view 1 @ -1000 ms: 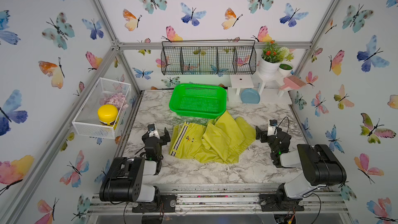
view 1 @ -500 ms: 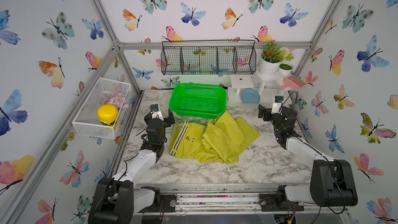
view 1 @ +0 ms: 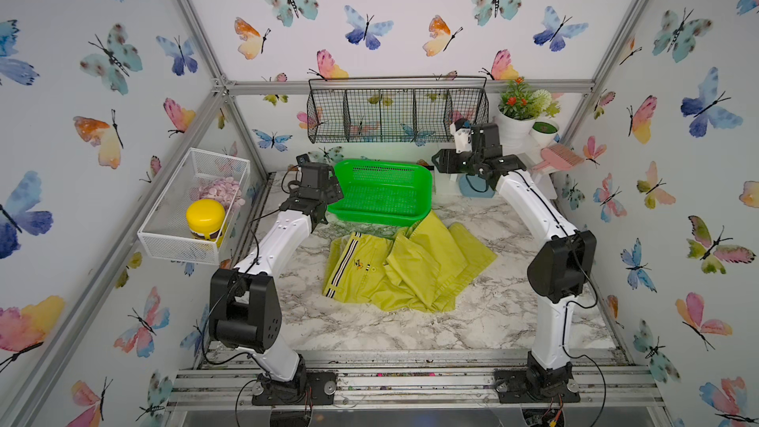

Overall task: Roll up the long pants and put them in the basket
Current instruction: Adjust the bin at the center of the board.

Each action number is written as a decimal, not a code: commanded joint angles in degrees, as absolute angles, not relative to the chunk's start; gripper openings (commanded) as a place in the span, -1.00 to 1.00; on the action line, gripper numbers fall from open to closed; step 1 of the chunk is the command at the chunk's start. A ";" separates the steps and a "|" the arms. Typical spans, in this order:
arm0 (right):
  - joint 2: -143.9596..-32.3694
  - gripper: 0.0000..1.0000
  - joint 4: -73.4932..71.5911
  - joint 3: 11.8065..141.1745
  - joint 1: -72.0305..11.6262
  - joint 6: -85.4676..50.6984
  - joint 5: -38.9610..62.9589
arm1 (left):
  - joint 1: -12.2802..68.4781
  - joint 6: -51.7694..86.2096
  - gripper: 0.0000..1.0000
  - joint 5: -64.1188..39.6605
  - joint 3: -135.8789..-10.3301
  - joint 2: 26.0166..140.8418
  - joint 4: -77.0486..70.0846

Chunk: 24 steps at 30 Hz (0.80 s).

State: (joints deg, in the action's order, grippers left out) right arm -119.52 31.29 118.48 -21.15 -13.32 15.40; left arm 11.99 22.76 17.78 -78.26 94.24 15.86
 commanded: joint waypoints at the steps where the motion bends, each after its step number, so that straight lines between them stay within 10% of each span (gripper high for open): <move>1: -118.65 0.30 42.17 117.49 -24.10 -11.33 18.67 | 11.69 26.22 0.86 14.10 -81.81 94.17 20.26; 24: -136.75 0.41 54.14 129.84 -41.75 7.46 -7.35 | 11.69 23.61 0.94 9.11 -71.61 88.70 24.07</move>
